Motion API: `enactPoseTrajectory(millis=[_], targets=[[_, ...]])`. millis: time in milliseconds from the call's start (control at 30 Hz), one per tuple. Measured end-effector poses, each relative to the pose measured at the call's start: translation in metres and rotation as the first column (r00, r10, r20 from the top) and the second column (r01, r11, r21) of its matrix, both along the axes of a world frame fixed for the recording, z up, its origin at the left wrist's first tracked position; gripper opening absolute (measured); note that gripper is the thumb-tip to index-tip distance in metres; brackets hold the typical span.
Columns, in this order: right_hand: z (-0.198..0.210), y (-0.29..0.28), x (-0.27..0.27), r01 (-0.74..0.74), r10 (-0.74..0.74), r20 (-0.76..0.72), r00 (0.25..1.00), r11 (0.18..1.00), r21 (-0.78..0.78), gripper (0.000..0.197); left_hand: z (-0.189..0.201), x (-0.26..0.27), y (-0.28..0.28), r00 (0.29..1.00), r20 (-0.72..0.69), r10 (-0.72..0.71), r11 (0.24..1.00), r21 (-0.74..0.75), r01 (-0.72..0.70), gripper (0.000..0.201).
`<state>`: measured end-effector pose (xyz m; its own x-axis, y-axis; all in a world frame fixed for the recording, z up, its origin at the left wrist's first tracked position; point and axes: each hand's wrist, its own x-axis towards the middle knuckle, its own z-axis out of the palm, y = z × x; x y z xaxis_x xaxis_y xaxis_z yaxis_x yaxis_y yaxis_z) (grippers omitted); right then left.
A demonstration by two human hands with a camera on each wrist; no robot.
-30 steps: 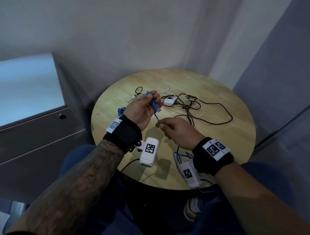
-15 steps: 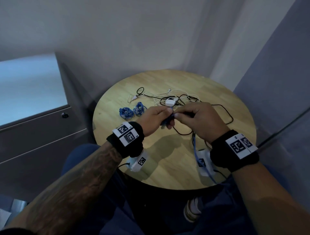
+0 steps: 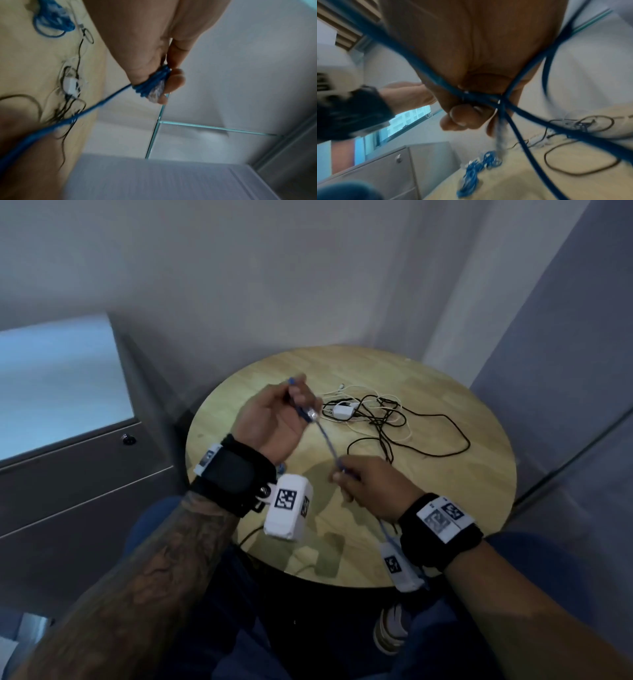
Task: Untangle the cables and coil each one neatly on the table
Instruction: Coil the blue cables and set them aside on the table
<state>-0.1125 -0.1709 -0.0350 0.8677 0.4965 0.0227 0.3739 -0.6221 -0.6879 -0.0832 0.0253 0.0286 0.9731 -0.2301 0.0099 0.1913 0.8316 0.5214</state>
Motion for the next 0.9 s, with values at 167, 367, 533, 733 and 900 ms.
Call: enactPoseTrajectory(millis=[167, 367, 533, 733, 900], targets=[[0.001, 0.001, -0.016, -0.010, 0.003, 0.049, 0.999, 0.988, 0.154, 0.020, -0.009, 0.031, 0.029, 0.945, 0.067, 0.320, 0.912, 0.250, -0.326, 0.025], [0.045, 0.001, 0.001, 0.067, -0.150, 0.324, 0.934, 0.965, 0.252, 0.027, -0.044, 0.018, 0.010, 0.924, 0.372, 0.089, 0.367, 0.850, -0.378, 0.023], [0.055, -0.011, 0.029, 0.197, -0.317, 0.357, 0.879, 0.922, 0.335, 0.022, -0.026, -0.012, -0.021, 0.951, 0.150, -0.269, 0.402, 0.915, -0.031, 0.042], [0.031, -0.003, 0.037, 0.189, -0.306, 0.205, 0.930, 0.874, 0.448, 0.020, 0.004, -0.016, -0.022, 0.960, 0.061, -0.274, 0.815, 0.545, 0.198, 0.036], [0.006, 0.016, 0.011, 0.093, -0.112, 0.058, 0.992, 0.960, 0.262, 0.020, -0.011, 0.000, -0.017, 0.994, 0.023, -0.108, 0.982, 0.155, 0.103, 0.031]])
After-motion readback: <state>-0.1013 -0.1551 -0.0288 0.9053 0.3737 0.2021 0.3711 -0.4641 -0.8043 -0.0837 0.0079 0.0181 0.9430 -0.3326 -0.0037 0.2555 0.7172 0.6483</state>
